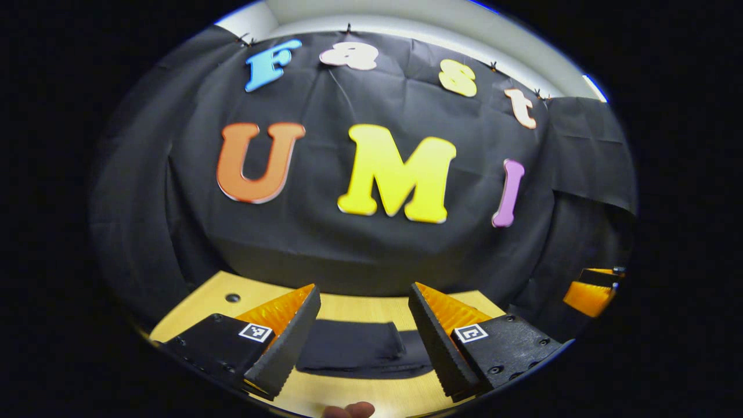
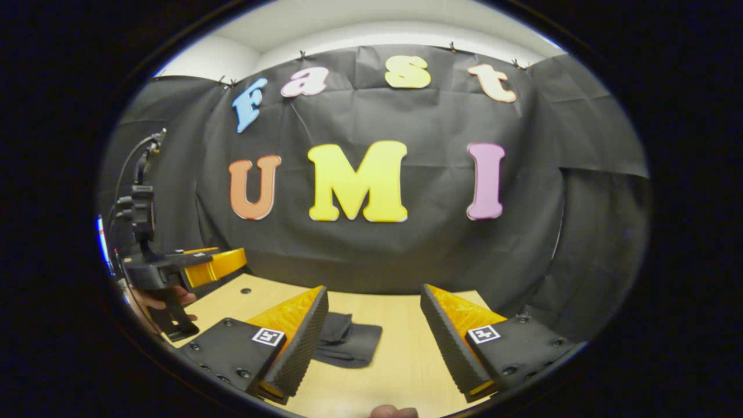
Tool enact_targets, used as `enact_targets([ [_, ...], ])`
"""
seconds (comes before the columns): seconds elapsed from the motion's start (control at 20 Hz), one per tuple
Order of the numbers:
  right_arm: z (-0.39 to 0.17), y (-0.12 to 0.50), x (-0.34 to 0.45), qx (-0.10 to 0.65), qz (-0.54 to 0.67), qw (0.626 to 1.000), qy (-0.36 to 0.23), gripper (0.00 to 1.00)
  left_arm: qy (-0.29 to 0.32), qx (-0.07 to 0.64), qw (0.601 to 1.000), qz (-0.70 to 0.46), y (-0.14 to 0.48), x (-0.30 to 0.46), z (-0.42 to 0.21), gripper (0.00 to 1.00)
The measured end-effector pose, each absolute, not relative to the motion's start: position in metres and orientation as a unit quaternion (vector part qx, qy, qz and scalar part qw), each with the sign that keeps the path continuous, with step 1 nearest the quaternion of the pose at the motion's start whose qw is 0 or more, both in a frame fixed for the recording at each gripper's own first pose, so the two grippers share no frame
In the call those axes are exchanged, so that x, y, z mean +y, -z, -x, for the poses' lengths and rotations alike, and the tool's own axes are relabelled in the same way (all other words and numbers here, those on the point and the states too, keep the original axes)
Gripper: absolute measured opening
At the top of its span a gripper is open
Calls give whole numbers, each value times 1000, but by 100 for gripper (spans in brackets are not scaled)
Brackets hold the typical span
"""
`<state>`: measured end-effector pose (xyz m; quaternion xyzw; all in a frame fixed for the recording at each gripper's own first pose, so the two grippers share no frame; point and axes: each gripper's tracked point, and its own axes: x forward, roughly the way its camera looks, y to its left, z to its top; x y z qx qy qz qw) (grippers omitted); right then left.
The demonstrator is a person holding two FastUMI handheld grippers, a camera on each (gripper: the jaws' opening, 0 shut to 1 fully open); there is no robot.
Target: Grasp the waist and the cuffs of the jeans and fold them to make the two legs overlap; first hold the waist and fold one-third of the jeans toward the cuffs, then hold the cuffs and fold the remaining one-third in the same direction to finish folding.
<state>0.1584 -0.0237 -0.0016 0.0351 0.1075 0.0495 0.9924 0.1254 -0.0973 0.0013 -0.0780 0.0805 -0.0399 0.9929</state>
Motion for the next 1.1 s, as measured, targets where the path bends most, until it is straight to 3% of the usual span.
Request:
enact_targets([
  [0.4, -157, -29, 6, 29, -14, 999, -19, 93, -12, 10, 999, 45, -46, -53, -70, 100],
  [1.1, -125, -22, 8, 47, 0, 999, 9, 93, 11, 16, 999, 47, -39, -72, -42, 98],
])
